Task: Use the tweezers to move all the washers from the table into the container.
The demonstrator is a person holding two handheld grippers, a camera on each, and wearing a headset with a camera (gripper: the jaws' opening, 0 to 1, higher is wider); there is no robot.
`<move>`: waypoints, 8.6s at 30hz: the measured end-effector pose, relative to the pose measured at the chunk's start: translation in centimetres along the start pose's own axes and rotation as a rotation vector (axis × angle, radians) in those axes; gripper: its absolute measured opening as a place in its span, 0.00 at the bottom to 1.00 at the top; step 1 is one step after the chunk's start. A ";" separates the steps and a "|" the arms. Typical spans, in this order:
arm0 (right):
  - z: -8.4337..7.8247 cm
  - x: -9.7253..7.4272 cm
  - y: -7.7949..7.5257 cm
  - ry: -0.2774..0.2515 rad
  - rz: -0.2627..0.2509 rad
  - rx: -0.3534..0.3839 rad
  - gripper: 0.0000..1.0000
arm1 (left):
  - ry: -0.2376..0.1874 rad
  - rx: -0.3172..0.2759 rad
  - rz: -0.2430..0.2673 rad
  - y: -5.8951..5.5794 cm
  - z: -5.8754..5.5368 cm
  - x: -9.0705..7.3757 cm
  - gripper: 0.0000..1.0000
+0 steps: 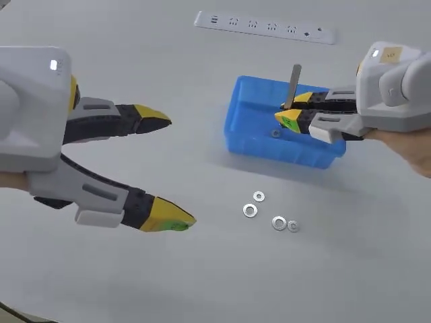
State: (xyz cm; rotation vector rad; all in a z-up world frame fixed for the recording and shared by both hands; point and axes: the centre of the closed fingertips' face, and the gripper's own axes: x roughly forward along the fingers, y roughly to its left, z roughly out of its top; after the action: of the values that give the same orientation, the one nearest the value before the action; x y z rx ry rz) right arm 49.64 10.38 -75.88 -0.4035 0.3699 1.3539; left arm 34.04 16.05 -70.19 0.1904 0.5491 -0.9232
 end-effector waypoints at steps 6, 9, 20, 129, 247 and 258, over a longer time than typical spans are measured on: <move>-0.4 0.0 0.0 0.011 -0.002 -0.004 0.10 | 0.002 -0.001 -0.001 -0.1 0.0 0.0 0.86; -0.5 0.0 0.0 0.011 -0.004 -0.003 0.10 | 0.007 0.002 -0.004 0.0 -0.1 0.0 0.85; -0.6 -0.1 -0.1 0.002 -0.010 0.011 0.09 | 0.015 0.002 -0.008 -0.1 -0.1 0.0 0.85; 3.0 -6.3 3.8 -0.067 0.150 -0.009 0.45 | -0.145 0.309 -0.246 2.5 13.1 7.2 0.05; 0.1 -3.1 15.7 -0.001 0.325 -0.040 0.42 | -0.126 0.188 -0.281 -5.3 3.0 6.7 0.06; -1.4 -2.1 16.1 0.065 0.352 -0.075 0.27 | -0.125 0.190 -0.279 -5.3 3.1 6.7 0.06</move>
State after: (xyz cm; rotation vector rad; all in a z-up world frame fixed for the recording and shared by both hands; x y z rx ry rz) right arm 33.41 10.55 -77.14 -0.4595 0.4603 1.7047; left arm 34.12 7.00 -70.71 0.2294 0.3769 -1.2521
